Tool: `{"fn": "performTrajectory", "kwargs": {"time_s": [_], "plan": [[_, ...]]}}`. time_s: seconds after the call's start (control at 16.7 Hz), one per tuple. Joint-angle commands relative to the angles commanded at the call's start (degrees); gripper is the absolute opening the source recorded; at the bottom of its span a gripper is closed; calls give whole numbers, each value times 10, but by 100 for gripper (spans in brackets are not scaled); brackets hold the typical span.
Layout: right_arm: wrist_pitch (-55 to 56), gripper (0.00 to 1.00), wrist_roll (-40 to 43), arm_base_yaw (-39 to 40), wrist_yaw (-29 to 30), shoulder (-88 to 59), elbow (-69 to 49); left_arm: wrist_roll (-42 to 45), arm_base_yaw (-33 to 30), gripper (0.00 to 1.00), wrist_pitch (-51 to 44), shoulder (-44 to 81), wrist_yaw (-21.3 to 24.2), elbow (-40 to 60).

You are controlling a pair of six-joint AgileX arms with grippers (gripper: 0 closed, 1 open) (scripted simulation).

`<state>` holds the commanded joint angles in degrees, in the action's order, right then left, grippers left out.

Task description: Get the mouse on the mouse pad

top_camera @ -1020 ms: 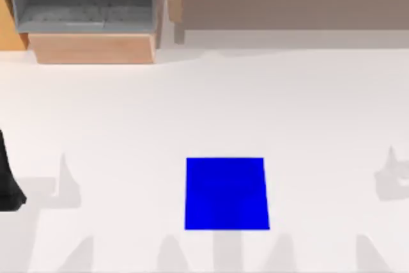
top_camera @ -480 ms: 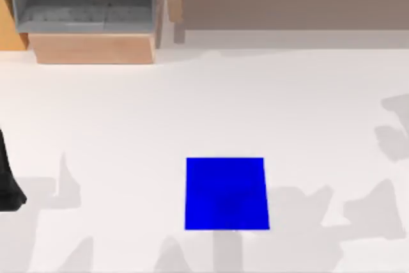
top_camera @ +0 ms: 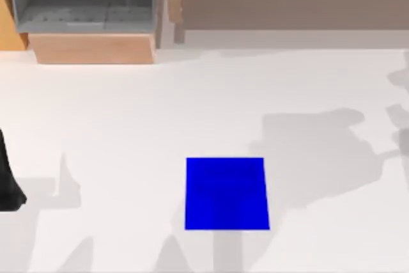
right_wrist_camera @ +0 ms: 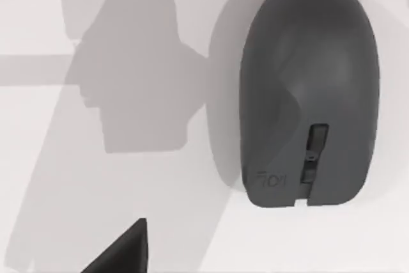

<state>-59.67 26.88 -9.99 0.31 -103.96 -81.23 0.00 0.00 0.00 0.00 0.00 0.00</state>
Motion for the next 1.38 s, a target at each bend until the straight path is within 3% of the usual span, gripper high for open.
{"fn": "performTrajectory", "kwargs": {"time_s": [0.3,0.72,1.38], "plan": [[-60,100,30,-12,1,-113,-99,0,0,100,0,0,0,0],[-61,100,31,-10,1,-118,-102,0,0,100,0,0,0,0],[137,100,31,-12,2,-195,19,0,0,100,0,0,0,0]]}}
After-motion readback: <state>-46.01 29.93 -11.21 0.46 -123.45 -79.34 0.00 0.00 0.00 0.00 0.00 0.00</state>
